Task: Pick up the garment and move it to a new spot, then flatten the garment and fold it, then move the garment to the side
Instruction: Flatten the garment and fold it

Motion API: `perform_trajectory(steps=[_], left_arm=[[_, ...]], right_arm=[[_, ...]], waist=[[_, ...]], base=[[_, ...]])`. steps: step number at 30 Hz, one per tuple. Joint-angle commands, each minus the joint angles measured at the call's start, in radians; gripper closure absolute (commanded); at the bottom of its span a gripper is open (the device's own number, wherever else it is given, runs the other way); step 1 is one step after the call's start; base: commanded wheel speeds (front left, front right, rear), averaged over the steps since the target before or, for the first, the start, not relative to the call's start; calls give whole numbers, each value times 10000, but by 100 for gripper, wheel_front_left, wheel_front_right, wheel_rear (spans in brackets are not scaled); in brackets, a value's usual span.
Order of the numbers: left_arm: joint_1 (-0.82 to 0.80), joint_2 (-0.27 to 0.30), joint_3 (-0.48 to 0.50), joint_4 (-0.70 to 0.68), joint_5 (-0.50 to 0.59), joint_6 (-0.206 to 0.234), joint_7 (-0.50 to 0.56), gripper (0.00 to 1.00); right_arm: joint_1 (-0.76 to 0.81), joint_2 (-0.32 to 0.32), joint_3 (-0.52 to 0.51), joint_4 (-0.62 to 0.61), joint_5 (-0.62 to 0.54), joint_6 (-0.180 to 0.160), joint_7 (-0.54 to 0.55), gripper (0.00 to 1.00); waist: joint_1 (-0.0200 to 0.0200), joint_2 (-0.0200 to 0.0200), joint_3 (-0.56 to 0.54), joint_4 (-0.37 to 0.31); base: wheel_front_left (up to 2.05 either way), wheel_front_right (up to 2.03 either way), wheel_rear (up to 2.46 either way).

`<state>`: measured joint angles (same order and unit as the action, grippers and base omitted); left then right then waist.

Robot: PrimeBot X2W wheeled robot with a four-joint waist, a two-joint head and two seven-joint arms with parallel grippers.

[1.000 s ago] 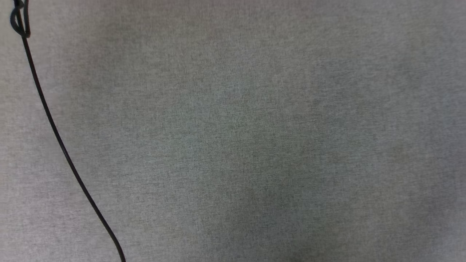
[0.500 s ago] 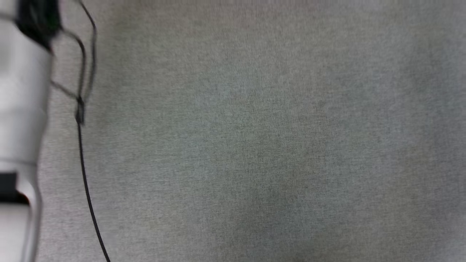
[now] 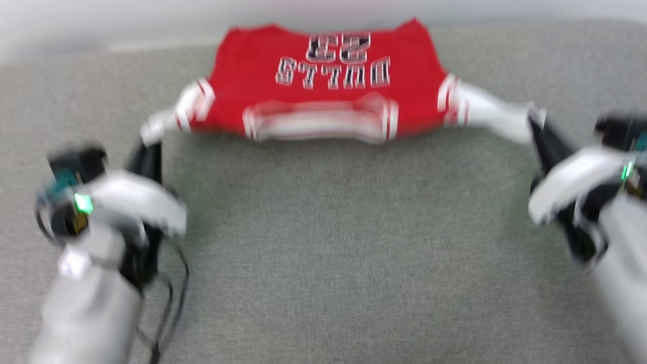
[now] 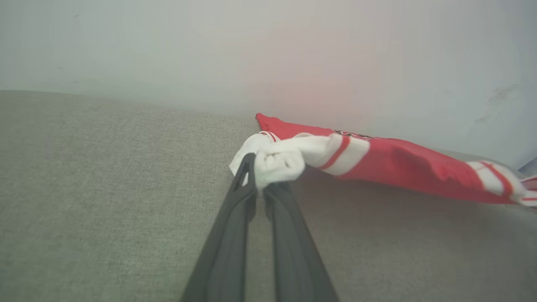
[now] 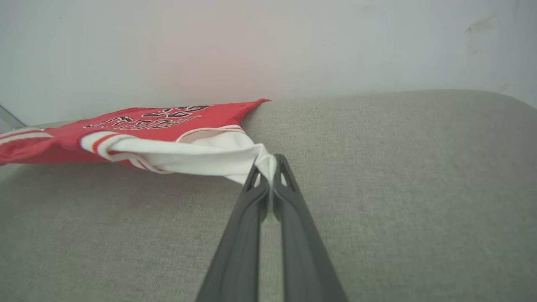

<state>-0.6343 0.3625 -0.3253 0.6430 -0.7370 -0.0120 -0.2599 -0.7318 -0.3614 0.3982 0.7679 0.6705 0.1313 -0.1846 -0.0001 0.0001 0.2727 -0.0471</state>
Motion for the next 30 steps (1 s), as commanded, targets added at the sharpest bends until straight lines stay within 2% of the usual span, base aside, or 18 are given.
perform_trajectory(steps=[1,9,17,22,28,29,30], left_arm=[[560,-1,89,-134,15,61,-70,100],[3892,-16,490,-1682,109,615,-73,100],[6813,70,457,-3355,-63,1432,261,100],[8000,290,317,-4422,-53,1900,734,100],[8560,385,-36,-5366,192,2182,1081,100],[8512,357,-110,-5478,248,2209,1098,100],[8437,338,-177,-5595,342,2238,1108,100]], right_arm=[[563,-68,-11,-106,42,-10,-67,100],[3570,141,-450,-1198,203,-10,8,100],[6709,521,-1973,-2720,-260,-13,459,100],[8518,1062,-3148,-3999,-1227,-13,1400,100],[9744,1811,-4119,-5694,-2625,-10,2763,100],[9776,1904,-4219,-5952,-2773,-10,2938,94],[9785,2056,-4257,-6202,-2818,-9,3100,64]], waist=[[1,-1,-751,83],[1,-1,-1831,80],[1,-1,-2479,299],[1,-1,-2698,473],[1,-1,-2702,718],[1,-1,-2666,761],[1,-1,-2632,806]], base=[[0,0,0],[0,0,0],[0,0,0],[0,0,0],[0,0,0],[0,0,0],[0,0,0]])
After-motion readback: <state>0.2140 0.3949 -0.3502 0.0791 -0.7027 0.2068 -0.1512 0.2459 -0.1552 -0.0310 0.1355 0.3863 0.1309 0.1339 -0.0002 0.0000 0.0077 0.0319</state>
